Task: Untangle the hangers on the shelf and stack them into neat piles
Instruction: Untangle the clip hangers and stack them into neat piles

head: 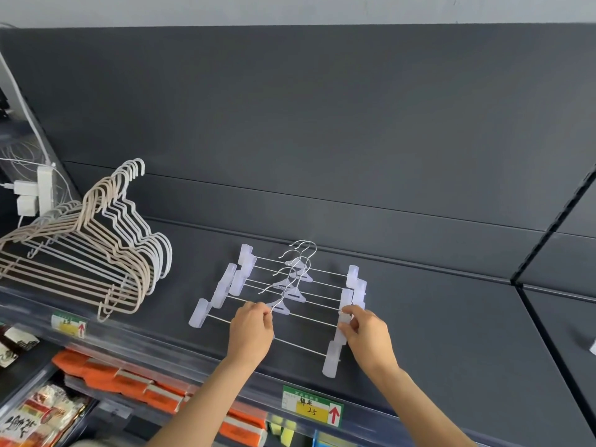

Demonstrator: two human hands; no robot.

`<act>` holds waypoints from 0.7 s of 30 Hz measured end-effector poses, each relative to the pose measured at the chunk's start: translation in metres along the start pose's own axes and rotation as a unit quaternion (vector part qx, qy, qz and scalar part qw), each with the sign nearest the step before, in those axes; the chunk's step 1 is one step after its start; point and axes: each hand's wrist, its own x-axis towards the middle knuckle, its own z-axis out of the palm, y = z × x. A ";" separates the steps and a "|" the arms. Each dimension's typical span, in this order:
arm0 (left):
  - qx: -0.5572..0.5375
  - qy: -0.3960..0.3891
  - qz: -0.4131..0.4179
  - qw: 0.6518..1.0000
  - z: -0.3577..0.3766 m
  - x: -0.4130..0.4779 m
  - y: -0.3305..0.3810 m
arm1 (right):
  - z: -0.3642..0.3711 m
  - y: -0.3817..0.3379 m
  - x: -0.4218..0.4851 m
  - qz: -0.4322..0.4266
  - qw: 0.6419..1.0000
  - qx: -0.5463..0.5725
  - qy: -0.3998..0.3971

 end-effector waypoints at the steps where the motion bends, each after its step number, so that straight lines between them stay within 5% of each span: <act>1: 0.008 0.008 0.003 1.000 0.000 0.000 0.000 | 0.000 0.001 0.000 0.000 1.000 0.002 0.003; 13: 0.065 0.082 0.063 0.993 0.001 -0.005 0.014 | -0.023 0.028 -0.018 -0.019 0.998 -0.031 0.048; 21: 0.087 0.016 0.166 0.982 0.030 -0.023 0.085 | -0.081 0.081 -0.045 -0.034 0.972 -0.227 0.044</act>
